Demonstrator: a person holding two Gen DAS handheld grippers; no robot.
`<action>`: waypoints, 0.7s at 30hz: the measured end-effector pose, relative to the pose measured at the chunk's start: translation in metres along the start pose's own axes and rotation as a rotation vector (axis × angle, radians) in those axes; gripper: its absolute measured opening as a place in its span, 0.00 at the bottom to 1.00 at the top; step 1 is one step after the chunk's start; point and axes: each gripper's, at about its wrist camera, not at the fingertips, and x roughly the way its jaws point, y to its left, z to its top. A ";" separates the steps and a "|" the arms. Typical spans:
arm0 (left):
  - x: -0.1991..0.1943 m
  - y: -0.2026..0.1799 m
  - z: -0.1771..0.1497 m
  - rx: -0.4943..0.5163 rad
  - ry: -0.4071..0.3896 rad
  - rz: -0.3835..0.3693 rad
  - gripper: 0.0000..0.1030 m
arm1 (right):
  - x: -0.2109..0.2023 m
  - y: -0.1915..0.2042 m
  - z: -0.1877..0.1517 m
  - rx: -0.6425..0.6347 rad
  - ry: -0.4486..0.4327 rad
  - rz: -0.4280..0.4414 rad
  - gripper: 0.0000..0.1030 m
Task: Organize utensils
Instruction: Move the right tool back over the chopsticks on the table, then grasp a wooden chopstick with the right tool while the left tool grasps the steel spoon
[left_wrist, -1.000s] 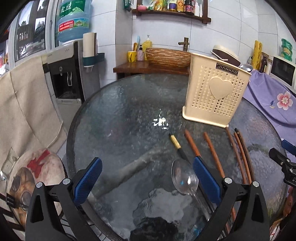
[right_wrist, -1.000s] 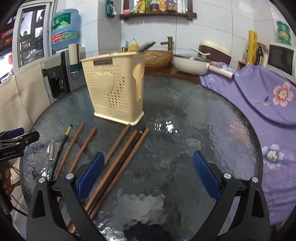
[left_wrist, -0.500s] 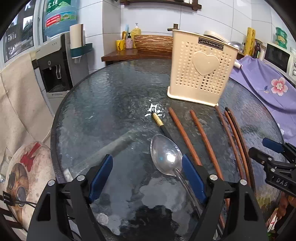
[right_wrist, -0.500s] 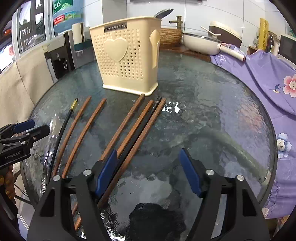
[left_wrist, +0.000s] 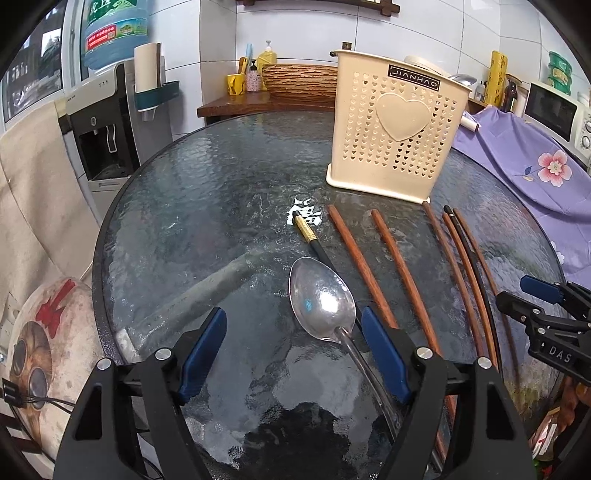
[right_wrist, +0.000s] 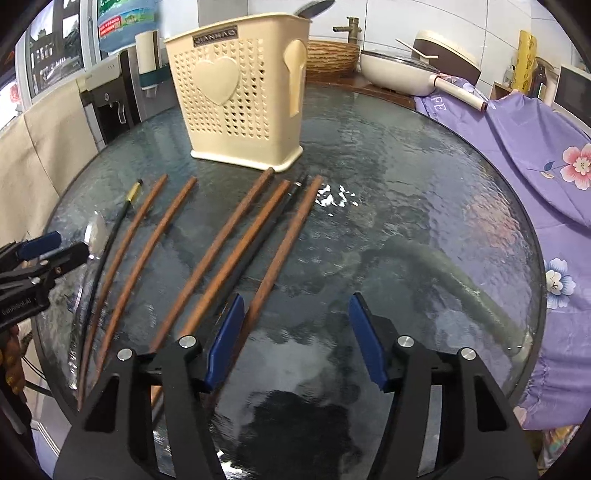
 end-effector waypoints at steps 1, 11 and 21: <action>0.000 0.000 0.000 -0.001 0.001 0.000 0.72 | 0.001 -0.002 0.000 0.003 0.006 -0.005 0.57; 0.008 -0.005 0.002 -0.008 0.024 -0.002 0.65 | 0.012 -0.004 0.013 0.023 0.022 0.004 0.50; 0.019 -0.012 0.011 -0.101 0.048 0.021 0.58 | 0.015 -0.001 0.016 0.021 0.015 0.002 0.50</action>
